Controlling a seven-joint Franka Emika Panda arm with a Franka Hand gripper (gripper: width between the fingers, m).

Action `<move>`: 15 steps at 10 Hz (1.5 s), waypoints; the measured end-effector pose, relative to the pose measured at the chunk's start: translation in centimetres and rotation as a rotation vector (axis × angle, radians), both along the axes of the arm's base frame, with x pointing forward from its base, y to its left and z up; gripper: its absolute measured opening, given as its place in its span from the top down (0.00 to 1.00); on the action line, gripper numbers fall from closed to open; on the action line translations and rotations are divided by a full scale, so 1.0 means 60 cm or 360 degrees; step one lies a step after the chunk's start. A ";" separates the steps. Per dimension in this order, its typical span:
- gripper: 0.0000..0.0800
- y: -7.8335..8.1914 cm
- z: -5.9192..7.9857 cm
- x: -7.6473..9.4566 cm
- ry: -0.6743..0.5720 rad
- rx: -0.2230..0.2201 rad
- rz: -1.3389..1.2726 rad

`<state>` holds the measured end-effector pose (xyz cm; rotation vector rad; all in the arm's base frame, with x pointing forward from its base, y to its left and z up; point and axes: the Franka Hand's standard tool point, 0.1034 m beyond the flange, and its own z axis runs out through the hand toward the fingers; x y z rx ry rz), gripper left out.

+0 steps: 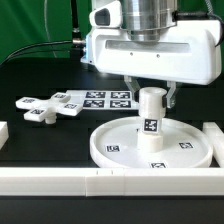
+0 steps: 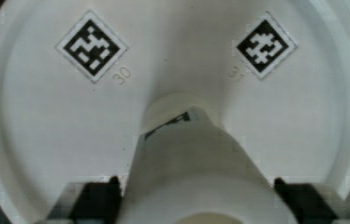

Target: Assemble round table

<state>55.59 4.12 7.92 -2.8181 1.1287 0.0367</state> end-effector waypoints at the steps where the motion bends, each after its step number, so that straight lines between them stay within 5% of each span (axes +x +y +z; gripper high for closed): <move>1: 0.49 0.001 0.000 0.000 0.0012 0.0012 -0.0115; 4: 0.49 -0.001 -0.002 -0.001 0.0017 0.0140 -0.0793; 8: 0.49 -0.004 -0.002 0.003 0.0067 0.0198 -0.1088; 9: 0.49 -0.003 -0.003 0.002 0.0064 0.0197 -0.1058; 11: 0.23 -0.003 -0.004 0.002 0.0053 0.0184 -0.0890; 15: 0.19 -0.001 -0.004 0.003 -0.0011 0.0156 -0.0415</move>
Offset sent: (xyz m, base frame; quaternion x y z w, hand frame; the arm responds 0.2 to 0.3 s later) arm -0.0149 -0.0070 -0.0103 0.0438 -0.0169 0.3660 0.9294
